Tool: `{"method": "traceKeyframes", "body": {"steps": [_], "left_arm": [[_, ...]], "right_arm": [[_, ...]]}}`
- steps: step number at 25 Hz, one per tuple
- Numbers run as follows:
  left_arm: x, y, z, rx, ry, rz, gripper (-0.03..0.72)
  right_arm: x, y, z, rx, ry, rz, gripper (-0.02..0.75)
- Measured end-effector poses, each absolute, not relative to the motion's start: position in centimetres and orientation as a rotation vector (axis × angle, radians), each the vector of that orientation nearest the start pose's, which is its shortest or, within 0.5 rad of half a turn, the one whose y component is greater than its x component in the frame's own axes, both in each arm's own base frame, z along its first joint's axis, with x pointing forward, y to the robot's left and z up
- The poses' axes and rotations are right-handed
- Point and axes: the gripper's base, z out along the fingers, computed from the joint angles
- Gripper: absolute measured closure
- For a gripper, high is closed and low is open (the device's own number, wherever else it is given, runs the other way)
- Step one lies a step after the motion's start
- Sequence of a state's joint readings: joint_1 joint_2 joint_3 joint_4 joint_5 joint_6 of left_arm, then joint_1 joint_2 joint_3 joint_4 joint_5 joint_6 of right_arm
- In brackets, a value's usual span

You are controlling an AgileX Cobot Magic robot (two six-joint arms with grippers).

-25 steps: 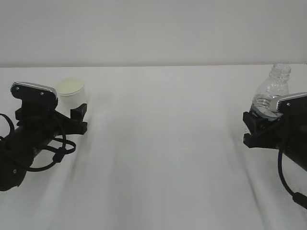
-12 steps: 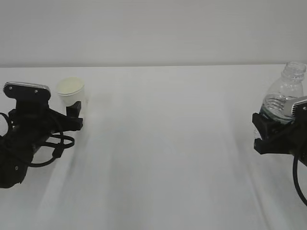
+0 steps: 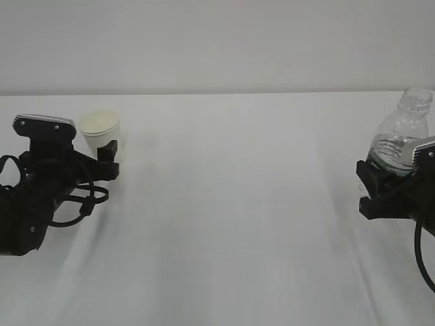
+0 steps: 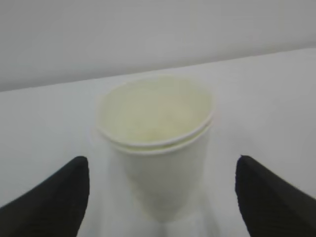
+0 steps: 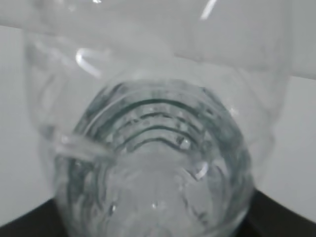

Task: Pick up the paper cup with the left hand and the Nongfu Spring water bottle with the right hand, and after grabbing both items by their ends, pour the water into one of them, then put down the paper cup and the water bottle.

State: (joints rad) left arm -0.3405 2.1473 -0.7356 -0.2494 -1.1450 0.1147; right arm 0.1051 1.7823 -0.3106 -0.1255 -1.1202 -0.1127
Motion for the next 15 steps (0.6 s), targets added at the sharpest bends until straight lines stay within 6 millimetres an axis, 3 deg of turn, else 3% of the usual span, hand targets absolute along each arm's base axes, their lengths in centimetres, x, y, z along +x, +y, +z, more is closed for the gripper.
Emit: {"method": "traceKeyframes", "body": {"steps": [6, 15], "left_arm": [[35.2, -9.7, 6.4, 0.071, 1.783, -0.076, -0.002], [36.9, -10.6, 3.9, 0.110, 1.792, -0.104, 0.002]], "right_arm": [[25.0, 3.7, 12.5, -0.328, 1.807, 0.060, 0.336], [25.0, 3.7, 12.5, -0.329, 1.807, 0.059, 0.336]]}}
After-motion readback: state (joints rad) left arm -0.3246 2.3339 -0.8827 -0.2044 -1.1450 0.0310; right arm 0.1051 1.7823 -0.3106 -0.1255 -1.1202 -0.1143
